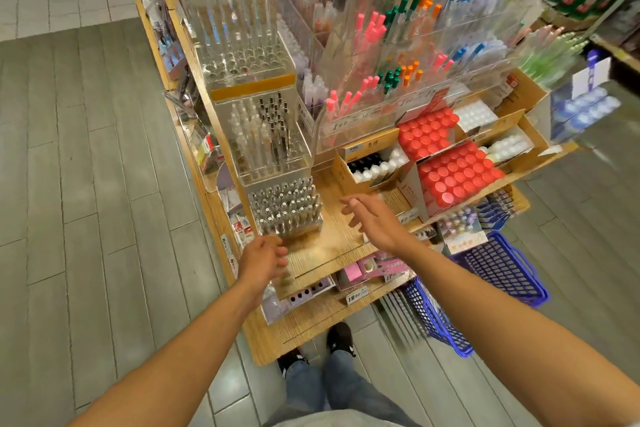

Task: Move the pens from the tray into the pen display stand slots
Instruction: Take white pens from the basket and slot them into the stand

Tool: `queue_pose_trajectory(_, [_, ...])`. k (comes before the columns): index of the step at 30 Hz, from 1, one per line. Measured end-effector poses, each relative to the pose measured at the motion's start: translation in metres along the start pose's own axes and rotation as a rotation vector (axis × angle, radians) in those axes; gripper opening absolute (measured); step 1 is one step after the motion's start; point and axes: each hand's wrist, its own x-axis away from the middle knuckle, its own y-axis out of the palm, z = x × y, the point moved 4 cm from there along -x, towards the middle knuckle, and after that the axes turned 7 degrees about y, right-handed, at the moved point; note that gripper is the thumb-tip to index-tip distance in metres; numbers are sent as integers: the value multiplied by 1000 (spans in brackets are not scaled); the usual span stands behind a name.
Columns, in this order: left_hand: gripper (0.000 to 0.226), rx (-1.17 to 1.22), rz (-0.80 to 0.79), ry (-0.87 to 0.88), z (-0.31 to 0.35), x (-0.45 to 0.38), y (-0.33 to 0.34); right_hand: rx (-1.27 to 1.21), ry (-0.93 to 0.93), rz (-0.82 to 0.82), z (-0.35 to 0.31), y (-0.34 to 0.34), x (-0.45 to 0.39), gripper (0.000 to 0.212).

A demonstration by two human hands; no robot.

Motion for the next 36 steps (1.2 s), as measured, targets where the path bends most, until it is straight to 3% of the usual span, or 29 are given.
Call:
queue_pose_trajectory(8, [34,-54,-143,25,7,34,73,-365,205,91,82,-47,78,29])
queue_pose_trajectory(15, [22,-79,-276,30,0,80,173,-440,321,204,165,-93,154,25])
queue_pose_trajectory(23, [20,-176,-359,55,-51,150,291,-439,417,249,268,-159,229,28])
queue_pose_trajectory(30, [17,-140,-352,-18,-96,164,373,-380,465,263,361,-193,237,19])
queue_pose_trajectory(36, [15,-176,-367,-67,-138,102,439,-340,561,279,461,-190,183,14])
